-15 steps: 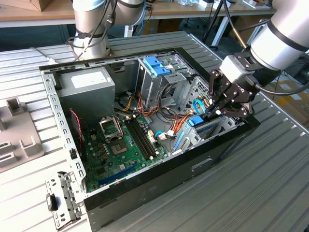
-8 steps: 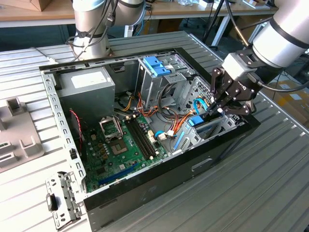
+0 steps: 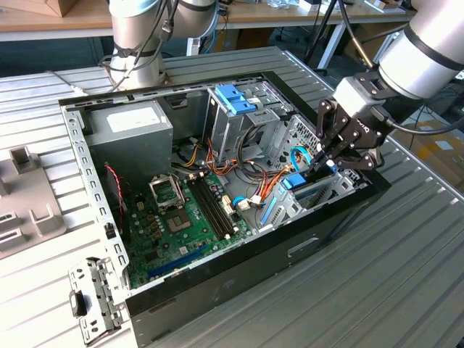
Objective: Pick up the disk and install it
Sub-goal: 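Insert the second disk wire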
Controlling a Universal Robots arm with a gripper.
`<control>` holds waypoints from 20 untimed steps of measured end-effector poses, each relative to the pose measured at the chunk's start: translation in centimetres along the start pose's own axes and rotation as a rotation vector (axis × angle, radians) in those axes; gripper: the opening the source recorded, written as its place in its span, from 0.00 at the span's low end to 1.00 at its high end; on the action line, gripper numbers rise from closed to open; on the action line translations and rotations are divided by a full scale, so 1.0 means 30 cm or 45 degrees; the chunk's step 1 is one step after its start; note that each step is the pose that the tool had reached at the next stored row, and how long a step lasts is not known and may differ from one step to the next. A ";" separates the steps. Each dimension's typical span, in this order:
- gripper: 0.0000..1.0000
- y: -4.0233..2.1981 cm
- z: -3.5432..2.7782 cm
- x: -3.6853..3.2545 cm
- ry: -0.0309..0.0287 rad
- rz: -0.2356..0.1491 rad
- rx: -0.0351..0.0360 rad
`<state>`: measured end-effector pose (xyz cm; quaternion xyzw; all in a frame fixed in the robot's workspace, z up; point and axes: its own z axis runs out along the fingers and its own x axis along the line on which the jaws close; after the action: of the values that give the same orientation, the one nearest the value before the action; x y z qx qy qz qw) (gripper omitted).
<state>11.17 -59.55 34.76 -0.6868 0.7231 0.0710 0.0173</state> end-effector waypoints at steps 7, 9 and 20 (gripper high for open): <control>0.16 -0.002 0.008 0.001 -0.0001 0.000 -0.0036; 0.16 -0.002 0.012 0.002 -0.0004 0.000 -0.0045; 0.18 -0.003 0.028 0.005 -0.0005 0.000 -0.0054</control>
<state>11.20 -59.60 33.92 -0.6868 0.7231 0.0727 0.0160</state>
